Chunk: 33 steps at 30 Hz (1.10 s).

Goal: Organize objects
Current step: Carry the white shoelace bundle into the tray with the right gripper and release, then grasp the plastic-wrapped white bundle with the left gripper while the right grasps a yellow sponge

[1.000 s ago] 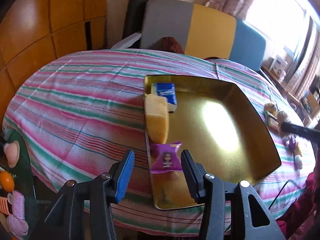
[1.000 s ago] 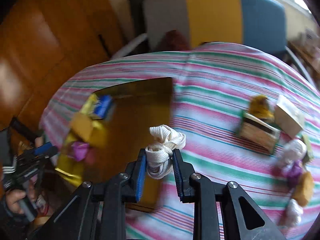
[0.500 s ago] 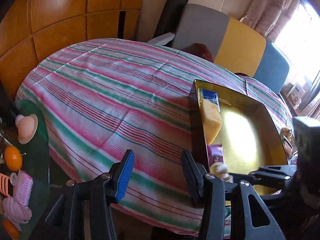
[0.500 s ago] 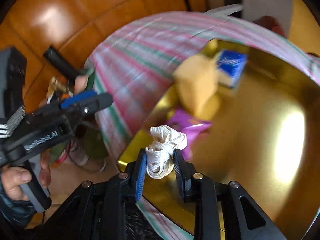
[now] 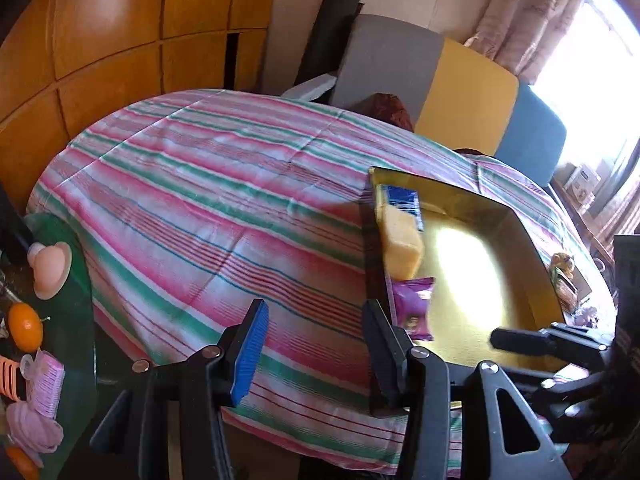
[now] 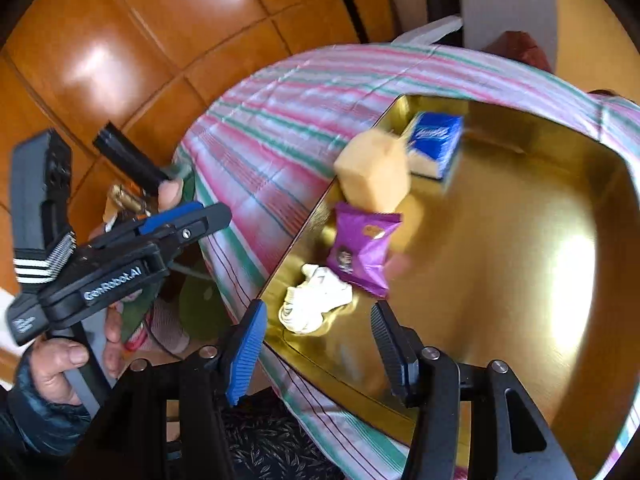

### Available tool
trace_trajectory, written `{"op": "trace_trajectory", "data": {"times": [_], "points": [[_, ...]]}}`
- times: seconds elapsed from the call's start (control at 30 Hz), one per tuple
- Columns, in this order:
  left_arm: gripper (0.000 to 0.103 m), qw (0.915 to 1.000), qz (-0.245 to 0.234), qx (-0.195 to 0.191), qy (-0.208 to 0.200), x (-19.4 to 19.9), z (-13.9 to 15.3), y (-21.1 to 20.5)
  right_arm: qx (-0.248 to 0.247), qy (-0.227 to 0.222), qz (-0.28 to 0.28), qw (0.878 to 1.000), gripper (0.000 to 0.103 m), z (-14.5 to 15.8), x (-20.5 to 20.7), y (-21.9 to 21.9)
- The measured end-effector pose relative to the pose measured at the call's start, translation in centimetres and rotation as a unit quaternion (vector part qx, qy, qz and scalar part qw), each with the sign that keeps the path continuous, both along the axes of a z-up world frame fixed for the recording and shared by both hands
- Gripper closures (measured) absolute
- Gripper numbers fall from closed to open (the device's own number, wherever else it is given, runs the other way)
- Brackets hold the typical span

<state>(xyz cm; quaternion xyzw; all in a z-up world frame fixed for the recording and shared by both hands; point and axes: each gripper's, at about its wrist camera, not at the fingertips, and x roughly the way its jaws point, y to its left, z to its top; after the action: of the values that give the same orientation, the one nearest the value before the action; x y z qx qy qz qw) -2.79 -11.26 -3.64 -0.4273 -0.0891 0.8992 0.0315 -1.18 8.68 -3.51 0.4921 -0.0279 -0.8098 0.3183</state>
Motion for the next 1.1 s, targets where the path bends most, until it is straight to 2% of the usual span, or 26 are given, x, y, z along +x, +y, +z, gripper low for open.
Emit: {"op": "trace_trajectory", "data": {"times": [0.2,0.37,0.53,0.63,0.67,0.77,0.87,0.97,1.1], "points": [[0.054,0.9995,-0.03,0.011,-0.004,-0.2,0.5,2.6,0.009,0.018,-0.085,0.996,0.032,1.7,1.4,6.9],[0.054,0.9972,-0.071,0.022,-0.011,-0.5,0.8,5.4,0.028,0.016,-0.184,0.982,0.026,2.3,2.5,15.0],[0.054,0.9904,-0.138,0.008,-0.006,-0.8,1.9,9.9,0.056,0.009,-0.294,0.954,0.026,2.8,4.6,24.6],[0.054,0.9834,-0.182,0.004,0.001,-0.8,2.7,13.0,0.065,0.014,-0.37,0.927,0.024,3.7,6.6,30.4],[0.054,0.9806,-0.196,0.003,0.001,-0.8,2.8,14.1,0.066,0.016,-0.4,0.914,0.023,4.0,7.4,32.6],[0.054,0.9697,-0.244,0.002,0.001,-0.7,3.5,17.8,0.073,0.02,-0.475,0.877,0.02,4.5,9.5,37.6],[0.054,0.954,-0.3,0.005,0.006,-0.3,4.2,22.0,0.07,0.018,-0.535,0.842,0.02,4.4,11.5,41.7],[0.054,0.9351,-0.354,0.012,0.005,0.4,4.6,26.5,0.057,0.015,-0.565,0.823,0.019,3.6,12.9,44.7],[0.054,0.9018,-0.431,0.034,-0.015,0.6,4.1,32.9,0.017,0.01,-0.584,0.811,0.019,1.8,14.1,46.7]]}}
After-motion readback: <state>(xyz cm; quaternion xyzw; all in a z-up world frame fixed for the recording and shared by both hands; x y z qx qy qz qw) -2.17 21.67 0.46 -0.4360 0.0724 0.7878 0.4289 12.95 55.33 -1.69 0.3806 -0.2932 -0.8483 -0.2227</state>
